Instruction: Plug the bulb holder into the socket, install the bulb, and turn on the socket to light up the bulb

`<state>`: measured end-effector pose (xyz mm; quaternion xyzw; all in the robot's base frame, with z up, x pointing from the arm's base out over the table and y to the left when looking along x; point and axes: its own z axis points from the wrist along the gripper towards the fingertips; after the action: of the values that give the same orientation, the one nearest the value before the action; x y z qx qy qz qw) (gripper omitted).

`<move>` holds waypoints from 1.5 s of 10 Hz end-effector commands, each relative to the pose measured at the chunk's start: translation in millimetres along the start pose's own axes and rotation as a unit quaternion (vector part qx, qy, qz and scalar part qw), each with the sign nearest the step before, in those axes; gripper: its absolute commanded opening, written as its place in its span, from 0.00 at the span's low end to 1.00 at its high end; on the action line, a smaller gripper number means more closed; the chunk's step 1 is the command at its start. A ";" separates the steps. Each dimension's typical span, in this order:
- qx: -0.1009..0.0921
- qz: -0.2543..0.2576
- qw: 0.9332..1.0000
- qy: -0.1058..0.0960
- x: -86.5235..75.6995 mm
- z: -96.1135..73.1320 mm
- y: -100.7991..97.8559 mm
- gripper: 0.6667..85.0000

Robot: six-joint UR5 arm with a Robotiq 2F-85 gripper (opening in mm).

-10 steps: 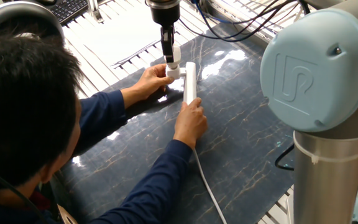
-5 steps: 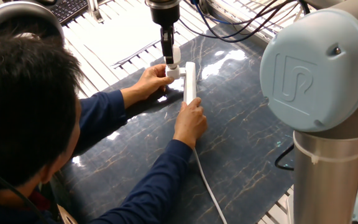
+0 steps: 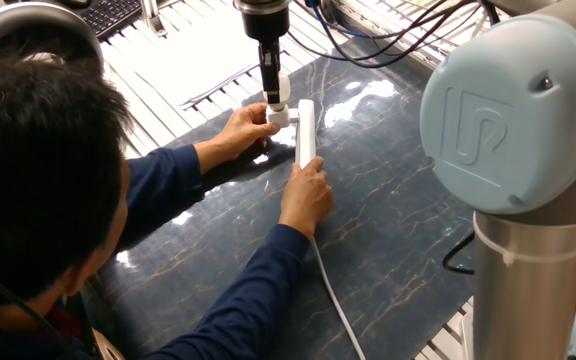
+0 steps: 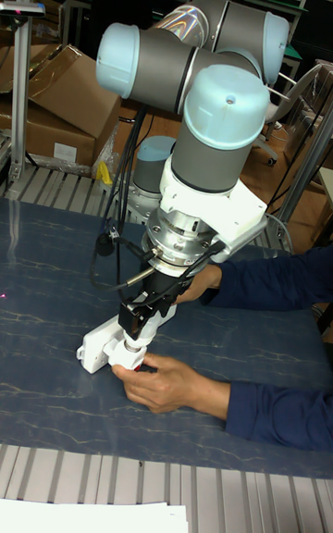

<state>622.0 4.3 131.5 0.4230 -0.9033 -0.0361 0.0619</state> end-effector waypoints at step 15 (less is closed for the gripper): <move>0.054 -0.009 0.998 -0.016 0.9 -6.5 -28.0 0.70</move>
<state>640.3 -13.3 131.7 0.4383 -0.8982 0.0029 0.0347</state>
